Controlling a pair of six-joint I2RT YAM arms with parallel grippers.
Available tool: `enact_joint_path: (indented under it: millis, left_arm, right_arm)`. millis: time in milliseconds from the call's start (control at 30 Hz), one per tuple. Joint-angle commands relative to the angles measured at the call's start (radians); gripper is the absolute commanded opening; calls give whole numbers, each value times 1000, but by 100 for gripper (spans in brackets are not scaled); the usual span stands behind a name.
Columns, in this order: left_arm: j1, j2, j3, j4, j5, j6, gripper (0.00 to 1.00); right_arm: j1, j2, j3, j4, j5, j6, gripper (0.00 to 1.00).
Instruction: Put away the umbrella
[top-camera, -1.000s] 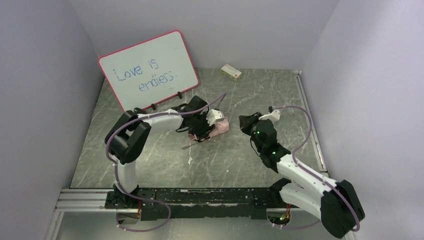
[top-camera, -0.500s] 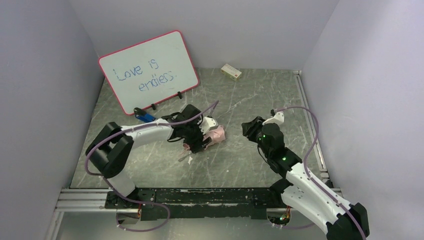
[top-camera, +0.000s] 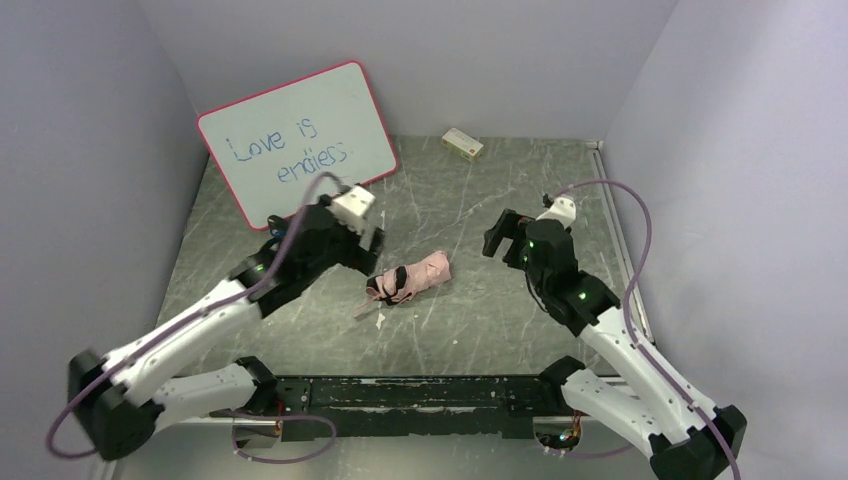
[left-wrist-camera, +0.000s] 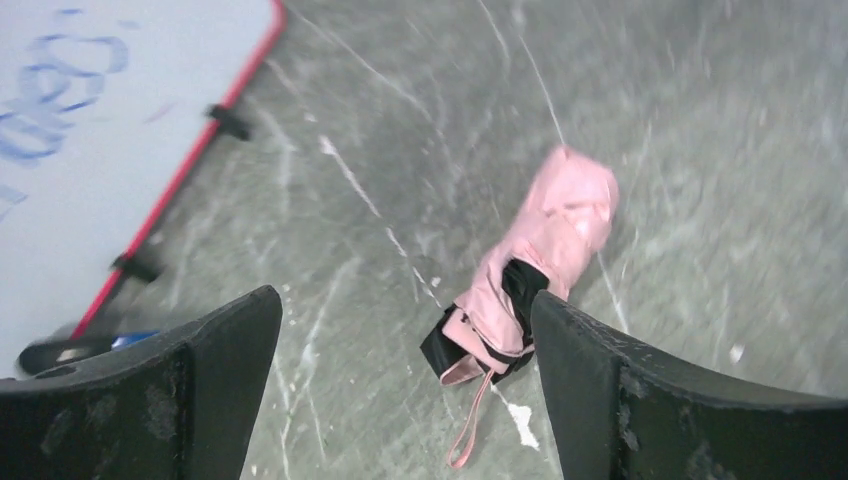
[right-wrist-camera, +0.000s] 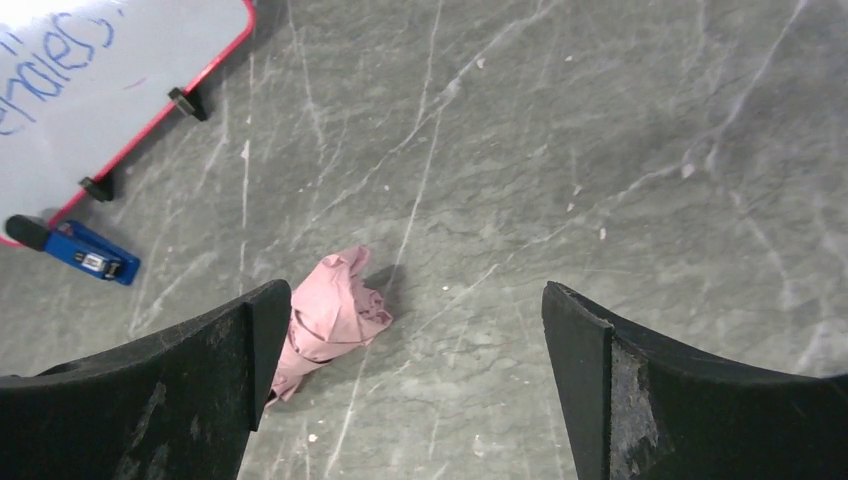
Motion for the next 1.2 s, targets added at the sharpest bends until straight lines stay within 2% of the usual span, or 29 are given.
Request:
enact_joint_path:
  millis: [0, 167, 400, 667, 800, 1167]
  left_arm:
    - [-1, -205, -21, -119, -277, -267, 97]
    - [-2, -378, -8, -291, -398, -313, 97]
    - [-2, -421, 46, -513, -531, -418, 97]
    - [-1, -475, -3, -453, -569, -383, 97]
    - [-2, -490, -14, -462, -616, -387, 97]
    - [-1, -542, -22, -482, -636, -402, 97]
  right_arm:
    - [-4, 58, 117, -182, 35, -112, 100]
    - [-3, 14, 131, -162, -1, -188, 100]
    - [-3, -67, 168, -186, -23, -276, 100]
    - [-3, -134, 128, -189, 44, -251, 100]
    - [-4, -189, 78, -136, 31, -253, 100]
    - [-3, -175, 74, -106, 35, -244, 100]
